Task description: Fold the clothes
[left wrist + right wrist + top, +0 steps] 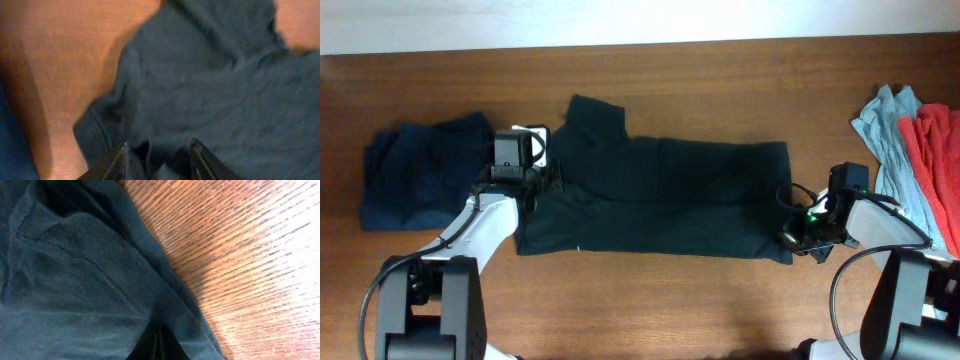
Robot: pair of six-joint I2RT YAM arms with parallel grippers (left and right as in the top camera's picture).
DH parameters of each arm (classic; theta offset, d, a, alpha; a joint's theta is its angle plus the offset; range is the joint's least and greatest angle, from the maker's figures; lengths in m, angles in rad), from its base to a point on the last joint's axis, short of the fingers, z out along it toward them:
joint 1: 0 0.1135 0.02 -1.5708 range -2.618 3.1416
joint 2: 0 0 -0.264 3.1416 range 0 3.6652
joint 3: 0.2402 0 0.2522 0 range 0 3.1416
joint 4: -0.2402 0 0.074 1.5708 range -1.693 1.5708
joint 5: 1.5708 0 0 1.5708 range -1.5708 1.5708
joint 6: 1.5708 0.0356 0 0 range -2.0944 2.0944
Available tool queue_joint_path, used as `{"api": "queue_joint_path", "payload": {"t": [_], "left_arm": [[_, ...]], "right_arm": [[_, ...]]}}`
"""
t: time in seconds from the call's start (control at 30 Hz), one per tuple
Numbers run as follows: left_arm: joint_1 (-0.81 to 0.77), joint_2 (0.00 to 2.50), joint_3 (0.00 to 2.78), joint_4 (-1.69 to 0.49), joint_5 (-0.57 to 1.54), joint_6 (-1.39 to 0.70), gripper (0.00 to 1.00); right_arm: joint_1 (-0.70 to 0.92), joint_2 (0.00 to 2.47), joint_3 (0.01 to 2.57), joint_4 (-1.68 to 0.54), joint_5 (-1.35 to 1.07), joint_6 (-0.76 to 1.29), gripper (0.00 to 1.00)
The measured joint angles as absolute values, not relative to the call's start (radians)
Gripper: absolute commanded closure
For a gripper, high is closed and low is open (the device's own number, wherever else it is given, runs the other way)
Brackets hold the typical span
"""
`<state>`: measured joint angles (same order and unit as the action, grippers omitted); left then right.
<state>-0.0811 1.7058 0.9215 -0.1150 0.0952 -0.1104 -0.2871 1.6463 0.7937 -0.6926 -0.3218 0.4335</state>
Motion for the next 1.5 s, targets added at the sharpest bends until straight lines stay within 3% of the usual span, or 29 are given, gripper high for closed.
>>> {"api": "queue_joint_path", "payload": {"t": [0.27, 0.37, 0.5, 0.7, 1.07, 1.33, 1.5], "left_arm": [[-0.081, 1.705, 1.055, -0.287, 0.099, -0.114, 0.56], [-0.081, 1.705, 1.087, -0.459, 0.102, -0.114, 0.66], [-0.083, 1.705, 1.086, -0.642, 0.111, -0.117, 0.7], [-0.103, 1.703, 0.96, -0.501, 0.123, -0.097, 0.87], [-0.105, 1.703, 0.873, -0.185, 0.125, -0.102, 0.87], [-0.105, 1.703, 0.894, -0.093, 0.149, -0.125, 0.86], [-0.105, 1.703, 0.899, -0.198, 0.201, -0.133, 0.6]], "right_arm": [[-0.287, 1.646, 0.793, -0.692, -0.322, 0.434, 0.96], [-0.287, 1.646, 0.794, -0.693, -0.322, 0.434, 0.96], [-0.287, 1.646, 0.794, -0.692, -0.322, 0.434, 0.96], [-0.287, 1.645, 0.792, -0.69, -0.322, 0.434, 0.96], [-0.287, 1.645, 0.791, -0.689, -0.322, 0.435, 0.96], [-0.287, 1.645, 0.792, -0.689, -0.322, 0.434, 0.96], [-0.287, 1.645, 0.792, -0.69, -0.322, 0.434, 0.95]]}}
